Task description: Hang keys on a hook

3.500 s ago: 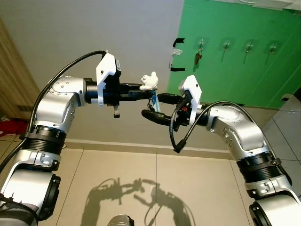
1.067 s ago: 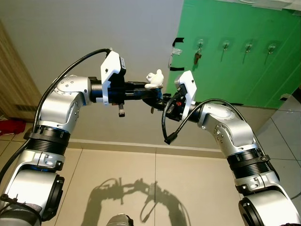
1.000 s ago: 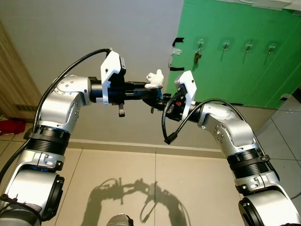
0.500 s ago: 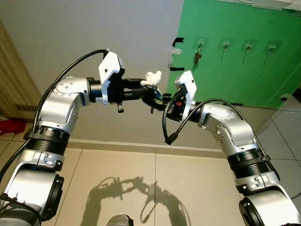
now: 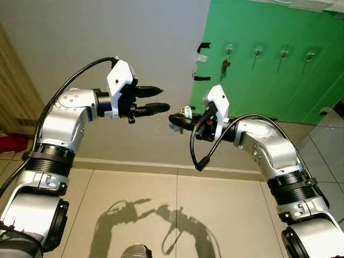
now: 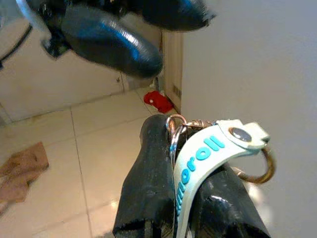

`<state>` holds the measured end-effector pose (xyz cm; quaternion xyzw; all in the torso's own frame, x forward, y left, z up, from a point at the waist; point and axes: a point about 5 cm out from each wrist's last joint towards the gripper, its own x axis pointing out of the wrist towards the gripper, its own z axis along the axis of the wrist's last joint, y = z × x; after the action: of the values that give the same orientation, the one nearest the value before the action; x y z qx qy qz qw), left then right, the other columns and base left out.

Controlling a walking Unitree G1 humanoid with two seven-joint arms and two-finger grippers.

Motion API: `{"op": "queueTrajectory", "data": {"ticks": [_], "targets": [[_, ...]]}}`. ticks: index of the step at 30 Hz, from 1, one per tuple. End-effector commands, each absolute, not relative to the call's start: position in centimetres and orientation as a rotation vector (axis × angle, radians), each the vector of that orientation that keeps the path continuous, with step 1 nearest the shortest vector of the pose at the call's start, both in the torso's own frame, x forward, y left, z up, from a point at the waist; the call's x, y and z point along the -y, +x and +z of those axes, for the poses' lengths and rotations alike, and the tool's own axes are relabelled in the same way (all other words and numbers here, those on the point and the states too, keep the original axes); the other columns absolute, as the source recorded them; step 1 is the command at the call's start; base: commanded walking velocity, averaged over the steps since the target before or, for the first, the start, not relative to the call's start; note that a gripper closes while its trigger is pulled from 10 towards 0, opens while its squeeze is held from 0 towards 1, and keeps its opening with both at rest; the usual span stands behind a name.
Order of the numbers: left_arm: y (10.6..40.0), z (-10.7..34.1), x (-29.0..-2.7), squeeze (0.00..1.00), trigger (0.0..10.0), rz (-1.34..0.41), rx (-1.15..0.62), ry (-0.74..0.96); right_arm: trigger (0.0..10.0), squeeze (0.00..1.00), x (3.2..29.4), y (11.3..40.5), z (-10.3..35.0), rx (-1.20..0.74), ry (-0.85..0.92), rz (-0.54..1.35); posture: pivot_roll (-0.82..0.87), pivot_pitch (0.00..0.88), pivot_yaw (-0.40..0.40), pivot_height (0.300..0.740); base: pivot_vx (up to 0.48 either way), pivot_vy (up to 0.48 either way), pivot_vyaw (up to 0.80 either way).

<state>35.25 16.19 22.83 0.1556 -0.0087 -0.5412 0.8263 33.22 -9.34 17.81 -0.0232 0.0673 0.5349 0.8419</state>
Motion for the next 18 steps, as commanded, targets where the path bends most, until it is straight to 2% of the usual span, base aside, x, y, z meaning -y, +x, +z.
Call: {"op": "queueTrajectory", "data": {"ticks": [1,5,6,7,9,11,16,17,18], "targets": [[35.1,22.9,-16.8,1.00,10.0,-1.123,0.020,0.339,0.0,0.00,9.8,33.1,17.9,-0.130,-0.139,1.133,0.03,0.000,-0.043,0.740,0.000,0.000,0.00],[34.9,22.3,-16.9,1.00,10.0,-1.100,0.017,0.325,0.0,0.00,11.0,33.2,16.8,-0.163,-0.474,1.129,0.03,0.000,-0.041,0.740,0.000,0.000,0.00],[34.6,21.5,-16.8,0.00,10.0,-1.104,0.005,0.306,0.0,0.00,12.0,33.4,16.8,-0.173,-0.659,1.124,0.03,0.000,-0.043,0.740,0.000,0.000,0.00],[34.6,21.5,-16.8,0.00,10.0,-1.104,0.005,0.306,0.0,0.00,12.0,33.4,16.8,-0.173,-0.659,1.124,0.03,0.000,-0.043,0.740,0.000,0.000,0.00],[34.5,20.6,-16.7,0.00,10.0,-1.083,0.000,0.291,0.0,0.00,13.2,33.9,17.3,-0.167,-0.818,1.096,0.03,0.000,-0.052,0.740,0.000,0.000,0.00],[34.4,20.0,-16.6,0.00,10.0,-1.063,0.002,0.275,0.0,0.00,14.0,34.3,18.0,-0.144,-0.894,1.070,0.02,0.000,-0.062,0.740,0.000,0.000,0.00],[34.3,18.8,-16.5,0.00,10.0,-1.007,0.029,0.252,0.0,0.00,14.9,35.2,19.8,-0.039,-1.000,1.001,0.03,0.000,-0.069,0.740,0.000,0.000,0.00],[34.2,18.5,-16.4,0.00,10.0,-0.998,0.030,0.254,0.0,0.00,15.1,35.4,20.3,-0.003,-1.035,0.978,0.03,0.000,-0.070,0.740,0.000,0.000,0.00],[34.0,17.9,-16.3,0.00,10.0,-0.995,0.046,0.265,0.0,0.00,15.1,35.8,21.4,0.117,-1.154,0.921,0.02,0.000,-0.068,0.740,0.000,0.000,0.00]]}}
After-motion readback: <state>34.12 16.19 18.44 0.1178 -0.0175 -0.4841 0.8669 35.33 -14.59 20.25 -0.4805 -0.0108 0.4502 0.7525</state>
